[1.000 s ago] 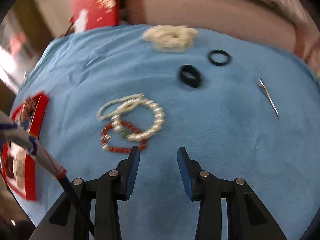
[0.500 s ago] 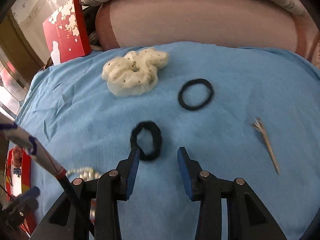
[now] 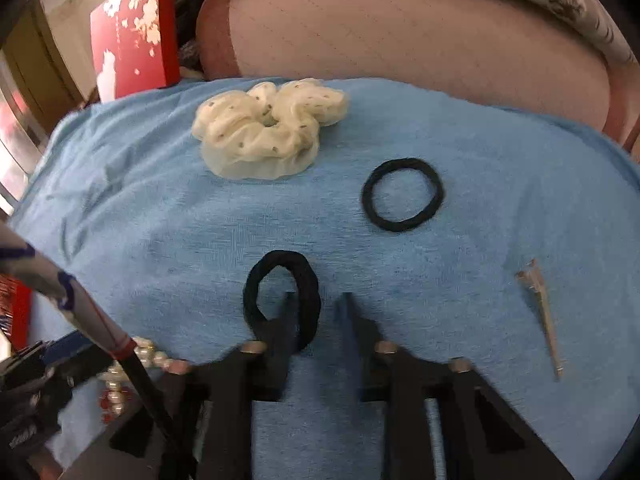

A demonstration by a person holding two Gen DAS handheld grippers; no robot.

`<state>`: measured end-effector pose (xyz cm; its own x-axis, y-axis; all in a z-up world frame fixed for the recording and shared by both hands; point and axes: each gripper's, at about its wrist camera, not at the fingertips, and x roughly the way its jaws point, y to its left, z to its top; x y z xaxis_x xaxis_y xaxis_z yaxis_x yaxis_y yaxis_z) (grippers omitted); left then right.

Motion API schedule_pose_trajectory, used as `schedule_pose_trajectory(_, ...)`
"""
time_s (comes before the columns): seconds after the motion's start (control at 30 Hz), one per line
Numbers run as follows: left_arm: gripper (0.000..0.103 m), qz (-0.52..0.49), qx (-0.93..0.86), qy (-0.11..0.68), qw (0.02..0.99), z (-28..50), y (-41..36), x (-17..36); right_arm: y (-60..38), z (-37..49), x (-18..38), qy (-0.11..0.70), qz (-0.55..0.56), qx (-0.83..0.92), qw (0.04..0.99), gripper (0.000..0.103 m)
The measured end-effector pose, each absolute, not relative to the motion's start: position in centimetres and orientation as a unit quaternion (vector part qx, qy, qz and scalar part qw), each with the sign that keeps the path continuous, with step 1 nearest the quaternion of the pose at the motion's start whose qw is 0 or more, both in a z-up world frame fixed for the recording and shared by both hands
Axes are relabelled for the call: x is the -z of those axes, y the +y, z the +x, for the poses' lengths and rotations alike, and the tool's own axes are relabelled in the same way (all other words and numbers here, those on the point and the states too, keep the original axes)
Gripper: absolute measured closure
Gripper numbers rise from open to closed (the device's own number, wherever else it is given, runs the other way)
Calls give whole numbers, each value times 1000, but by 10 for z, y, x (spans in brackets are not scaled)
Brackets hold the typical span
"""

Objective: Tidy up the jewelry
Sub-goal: 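Grasp the black hair tie on the cloth with the right tool, then carry the black hair tie into the tray and open the right tool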

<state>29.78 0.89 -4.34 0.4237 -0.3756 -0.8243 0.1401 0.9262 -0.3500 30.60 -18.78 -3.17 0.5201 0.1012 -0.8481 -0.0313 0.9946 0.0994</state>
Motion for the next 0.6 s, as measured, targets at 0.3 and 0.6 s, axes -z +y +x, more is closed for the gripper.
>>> schedule_pose_trajectory(0.3,98,-159,142,474,855,256,56,-3,-195,272,-8,470,62,-48,879,98)
schedule_pose_trajectory(0.6,98,-190,75,387,899,188,147,-76,-134,222,-64,440,28,-116,890,98)
